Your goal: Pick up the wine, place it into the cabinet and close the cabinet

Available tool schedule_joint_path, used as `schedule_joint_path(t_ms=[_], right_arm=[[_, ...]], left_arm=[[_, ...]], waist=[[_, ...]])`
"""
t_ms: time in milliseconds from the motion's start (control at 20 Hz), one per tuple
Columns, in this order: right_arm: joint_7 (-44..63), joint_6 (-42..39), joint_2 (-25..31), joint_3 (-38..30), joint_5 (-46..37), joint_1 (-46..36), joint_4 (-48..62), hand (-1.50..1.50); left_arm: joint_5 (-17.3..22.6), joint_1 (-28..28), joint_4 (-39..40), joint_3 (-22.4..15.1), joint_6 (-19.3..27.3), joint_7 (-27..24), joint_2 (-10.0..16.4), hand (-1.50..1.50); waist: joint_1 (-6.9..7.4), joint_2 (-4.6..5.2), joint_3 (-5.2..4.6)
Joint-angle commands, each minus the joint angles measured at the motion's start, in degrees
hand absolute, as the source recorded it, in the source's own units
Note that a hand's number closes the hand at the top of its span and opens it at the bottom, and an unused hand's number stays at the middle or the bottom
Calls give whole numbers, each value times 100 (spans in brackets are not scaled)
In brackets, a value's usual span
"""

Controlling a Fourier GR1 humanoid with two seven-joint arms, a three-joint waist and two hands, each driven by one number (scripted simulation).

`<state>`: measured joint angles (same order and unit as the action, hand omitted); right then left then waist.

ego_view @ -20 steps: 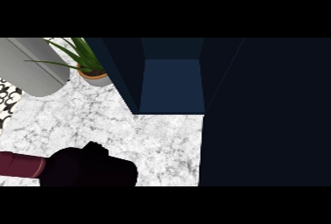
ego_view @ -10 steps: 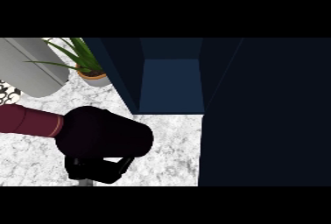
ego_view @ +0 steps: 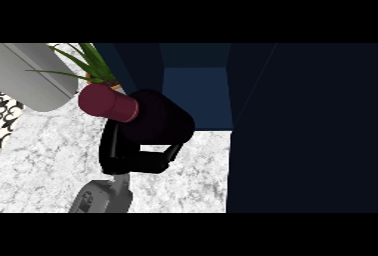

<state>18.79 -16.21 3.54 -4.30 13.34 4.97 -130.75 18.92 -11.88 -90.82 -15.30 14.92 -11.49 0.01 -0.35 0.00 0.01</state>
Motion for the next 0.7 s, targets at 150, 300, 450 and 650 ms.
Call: schedule_joint_path(t_ms=[150, 300, 450, 650], right_arm=[[287, 209, 8, -35, 36, -260, -142, -150], [102, 203, 9, 34, -282, -456, 249, -150], [-160, 96, -32, 39, -219, -494, 415, -150], [-72, -96, -41, 51, 22, 272, -154, -150]], left_arm=[[-308, -1066, 1282, -395, 794, -259, -1, 150], [-117, -1336, 1782, -349, 796, -346, -1, 150], [120, -1413, 2088, -745, 1045, -711, -1, 150], [683, -1875, 2523, -914, 1516, -799, -1, 150]], waist=[[-22, 4, -1], [-4, 7, -2], [-4, 8, -2], [-43, 5, -1]])
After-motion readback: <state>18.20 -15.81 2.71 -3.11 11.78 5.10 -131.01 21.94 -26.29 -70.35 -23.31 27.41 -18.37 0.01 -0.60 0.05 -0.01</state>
